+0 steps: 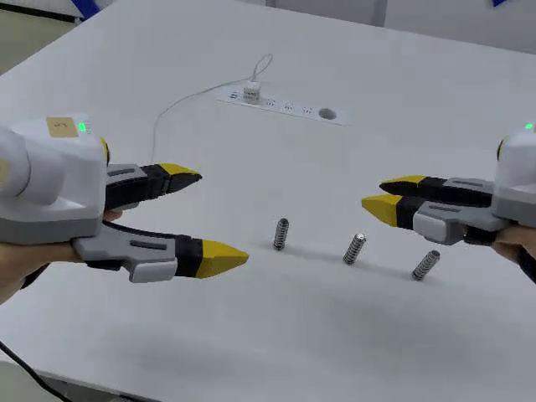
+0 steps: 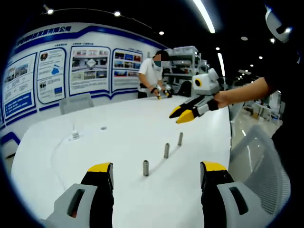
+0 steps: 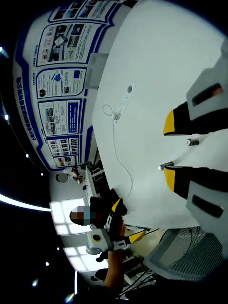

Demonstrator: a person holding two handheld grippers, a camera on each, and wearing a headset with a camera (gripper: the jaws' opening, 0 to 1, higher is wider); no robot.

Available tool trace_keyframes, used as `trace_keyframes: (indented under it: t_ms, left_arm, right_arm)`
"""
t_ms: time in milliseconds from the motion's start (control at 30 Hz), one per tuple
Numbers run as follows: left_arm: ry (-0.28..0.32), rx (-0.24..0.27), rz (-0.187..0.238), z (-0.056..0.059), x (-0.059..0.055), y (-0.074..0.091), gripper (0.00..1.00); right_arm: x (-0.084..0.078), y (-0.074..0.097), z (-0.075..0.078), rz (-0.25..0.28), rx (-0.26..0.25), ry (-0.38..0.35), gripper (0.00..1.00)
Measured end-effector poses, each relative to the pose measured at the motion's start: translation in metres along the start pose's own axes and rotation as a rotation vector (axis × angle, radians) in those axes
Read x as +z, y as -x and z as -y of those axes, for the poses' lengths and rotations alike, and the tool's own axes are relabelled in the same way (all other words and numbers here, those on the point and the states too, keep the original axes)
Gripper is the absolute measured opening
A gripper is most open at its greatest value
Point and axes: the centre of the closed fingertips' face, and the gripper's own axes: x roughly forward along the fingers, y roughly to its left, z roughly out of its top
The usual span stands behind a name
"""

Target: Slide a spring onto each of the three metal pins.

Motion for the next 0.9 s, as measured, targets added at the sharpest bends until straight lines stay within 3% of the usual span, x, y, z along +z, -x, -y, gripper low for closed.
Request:
trace_keyframes:
  t_ms: [200, 333, 467, 600, 800, 900]
  left_arm:
    - [0.001, -0.006, -0.01, 0.002, 0.001, -0.003, 0.78]
    - [0.017, -0.006, 0.008, -0.001, 0.007, -0.005, 0.8]
    - [0.002, 0.008, -0.005, -0.006, 0.009, -0.006, 0.83]
    - [-0.007, 0.041, -0.012, -0.012, 0.012, -0.007, 0.91]
    - [-0.001, 0.048, -0.03, -0.013, 0.015, -0.011, 0.98]
    - [-0.009, 0.042, -0.052, -0.012, 0.013, -0.011, 1.0]
  right_arm:
    - [-0.014, 0.041, 0.017, 0.012, -0.05, -0.015, 0.29]
    - [-0.018, 0.061, 0.027, 0.028, -0.082, -0.024, 0.32]
    - [-0.026, 0.077, 0.035, 0.021, -0.107, -0.007, 0.37]
    - [-0.037, 0.085, 0.037, -0.012, -0.115, 0.019, 0.44]
    - [-0.057, 0.094, 0.032, -0.138, -0.09, 0.191, 0.61]
    - [-0.06, 0.094, 0.029, -0.15, -0.07, 0.191, 0.66]
